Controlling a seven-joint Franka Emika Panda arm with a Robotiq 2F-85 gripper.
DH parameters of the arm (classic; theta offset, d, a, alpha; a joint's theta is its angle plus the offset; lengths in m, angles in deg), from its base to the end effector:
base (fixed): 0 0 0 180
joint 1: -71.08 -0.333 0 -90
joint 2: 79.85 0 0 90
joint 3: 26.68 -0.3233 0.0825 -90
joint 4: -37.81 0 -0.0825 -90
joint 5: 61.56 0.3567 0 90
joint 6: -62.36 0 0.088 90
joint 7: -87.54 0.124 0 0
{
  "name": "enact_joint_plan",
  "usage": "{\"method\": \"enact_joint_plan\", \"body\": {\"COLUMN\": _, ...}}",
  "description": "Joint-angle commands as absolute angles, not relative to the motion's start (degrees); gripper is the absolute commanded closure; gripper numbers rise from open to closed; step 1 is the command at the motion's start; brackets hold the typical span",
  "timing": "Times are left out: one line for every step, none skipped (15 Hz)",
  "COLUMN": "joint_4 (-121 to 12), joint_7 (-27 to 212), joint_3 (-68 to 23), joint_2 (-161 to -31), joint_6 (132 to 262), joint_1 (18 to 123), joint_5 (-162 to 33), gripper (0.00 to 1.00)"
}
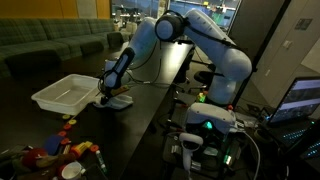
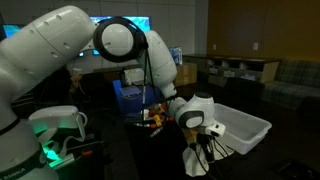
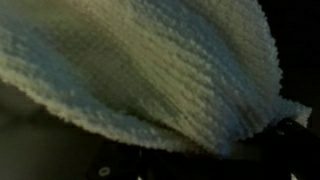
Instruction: Use the cloth to push the objects on the counter to the left, then put it in the box
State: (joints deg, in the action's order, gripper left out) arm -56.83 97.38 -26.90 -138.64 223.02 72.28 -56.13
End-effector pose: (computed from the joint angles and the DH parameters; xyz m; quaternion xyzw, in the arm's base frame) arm 0.6552 -0.0154 0.0358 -0.9882 0.1384 -0.0612 0.0249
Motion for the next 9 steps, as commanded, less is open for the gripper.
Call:
{"method": "enact_joint_plan", "body": {"joint_4": -52.6, "joint_7": 97.7, "joint_3": -27.1, "joint_2": -142.6, "joint_6": 223.0, "joint_1": 70.1, "joint_5": -55.7, "gripper": 0.92}}
{"method": "enact_joint_plan", "body": {"joint_4": -52.5, "joint_7": 97.4, "joint_3": -27.5, "joint_2": -142.5, "joint_6": 222.8, "joint_1": 69.7, "joint_5": -55.8, "gripper": 0.92}}
{"method": "enact_joint_plan", "body": {"joint_4": -52.4, "joint_7": 97.1, "joint_3": -27.9, "joint_2": -142.5, "joint_6": 222.8, "joint_1": 69.1, "joint_5": -55.9, "gripper": 0.92}}
{"method": "enact_joint_plan", "body": {"joint_4": -51.8, "joint_7": 97.0, "joint_3": -28.1, "joint_2": -142.9, "joint_6": 223.1, "joint_1": 68.1, "joint_5": -56.2, "gripper": 0.92}}
{"method": "enact_joint_plan", "body": {"joint_4": -51.7, "joint_7": 96.6, "joint_3": -28.7, "joint_2": -142.6, "joint_6": 222.9, "joint_1": 67.6, "joint_5": -56.4, "gripper": 0.92}}
{"method": "enact_joint_plan", "body": {"joint_4": -51.2, "joint_7": 96.4, "joint_3": -29.1, "joint_2": -142.9, "joint_6": 223.1, "joint_1": 66.6, "joint_5": -56.6, "gripper": 0.92}}
{"method": "enact_joint_plan", "body": {"joint_4": -51.4, "joint_7": 95.8, "joint_3": -30.0, "joint_2": -142.5, "joint_6": 223.1, "joint_1": 66.1, "joint_5": -56.6, "gripper": 0.92}}
{"method": "enact_joint_plan", "body": {"joint_4": -51.2, "joint_7": 95.5, "joint_3": -30.5, "joint_2": -142.7, "joint_6": 223.2, "joint_1": 65.2, "joint_5": -56.8, "gripper": 0.92}}
{"method": "enact_joint_plan", "body": {"joint_4": -51.3, "joint_7": 94.9, "joint_3": -31.3, "joint_2": -142.4, "joint_6": 223.2, "joint_1": 64.5, "joint_5": -57.0, "gripper": 0.92}}
